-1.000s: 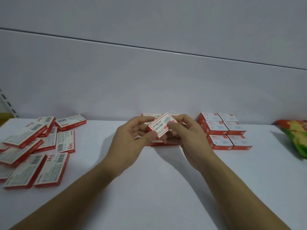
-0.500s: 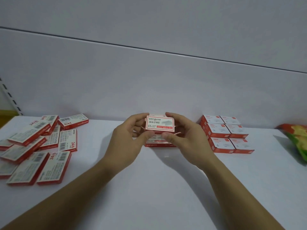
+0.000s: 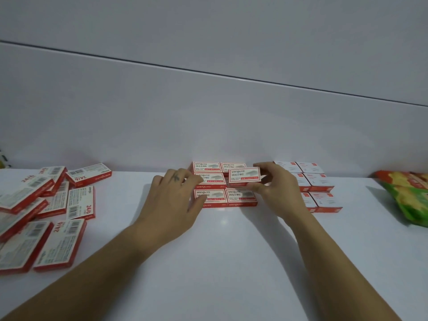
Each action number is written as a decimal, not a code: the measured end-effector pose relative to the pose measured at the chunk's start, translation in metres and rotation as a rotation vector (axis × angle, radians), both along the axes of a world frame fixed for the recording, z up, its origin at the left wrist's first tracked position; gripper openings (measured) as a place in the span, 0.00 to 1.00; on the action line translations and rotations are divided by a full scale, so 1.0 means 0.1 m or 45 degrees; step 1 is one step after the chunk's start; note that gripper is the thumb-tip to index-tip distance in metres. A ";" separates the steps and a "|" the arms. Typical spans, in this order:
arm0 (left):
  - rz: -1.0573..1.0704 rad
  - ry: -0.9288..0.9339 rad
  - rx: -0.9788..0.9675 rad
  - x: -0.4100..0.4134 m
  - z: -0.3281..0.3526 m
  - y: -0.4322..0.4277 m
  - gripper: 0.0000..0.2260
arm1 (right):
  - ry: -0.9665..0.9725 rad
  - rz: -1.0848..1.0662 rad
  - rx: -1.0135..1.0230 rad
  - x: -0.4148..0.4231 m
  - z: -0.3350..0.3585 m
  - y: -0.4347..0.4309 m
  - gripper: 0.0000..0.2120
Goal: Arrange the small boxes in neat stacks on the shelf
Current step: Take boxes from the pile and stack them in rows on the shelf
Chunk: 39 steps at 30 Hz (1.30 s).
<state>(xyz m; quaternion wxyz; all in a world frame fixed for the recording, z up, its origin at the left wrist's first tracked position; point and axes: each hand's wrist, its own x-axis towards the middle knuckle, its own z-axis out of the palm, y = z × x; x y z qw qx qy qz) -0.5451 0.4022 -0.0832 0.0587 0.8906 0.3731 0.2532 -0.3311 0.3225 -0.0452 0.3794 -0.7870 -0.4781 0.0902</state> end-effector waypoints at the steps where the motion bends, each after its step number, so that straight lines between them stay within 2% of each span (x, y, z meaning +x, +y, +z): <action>1: -0.004 0.015 -0.017 0.01 0.00 0.00 0.17 | 0.010 -0.001 -0.021 -0.01 -0.02 0.01 0.21; 5: -0.030 0.020 -0.090 0.00 -0.04 0.00 0.17 | -0.065 -0.051 -0.091 -0.04 -0.09 0.06 0.21; 9: -0.045 0.015 -0.106 -0.01 -0.04 0.00 0.18 | -0.265 -0.115 -0.179 -0.08 -0.15 0.09 0.13; 11: -0.050 0.007 -0.121 -0.01 -0.04 0.00 0.18 | -0.323 -0.136 -0.216 -0.09 -0.14 0.10 0.12; 23: -0.039 0.021 -0.208 0.01 0.02 -0.04 0.20 | -0.421 -0.053 -0.318 -0.18 -0.04 0.05 0.16; 26: -0.004 0.063 -0.185 0.00 0.08 -0.06 0.19 | -0.551 -0.039 -0.365 -0.21 0.00 0.04 0.17; 28: 0.024 0.089 -0.130 -0.01 0.15 -0.07 0.20 | -0.631 -0.028 -0.325 -0.25 0.03 0.05 0.22; 30: 0.055 0.127 -0.077 -0.05 0.22 -0.08 0.21 | -0.654 0.034 -0.230 -0.37 0.09 0.06 0.28; 33: 0.110 0.205 0.014 -0.24 0.36 -0.05 0.20 | -0.723 0.212 -0.118 -0.64 0.17 0.12 0.30; 39: 0.312 0.301 0.021 -0.95 0.56 -0.04 0.19 | -0.786 0.515 -0.187 -1.22 0.29 0.27 0.32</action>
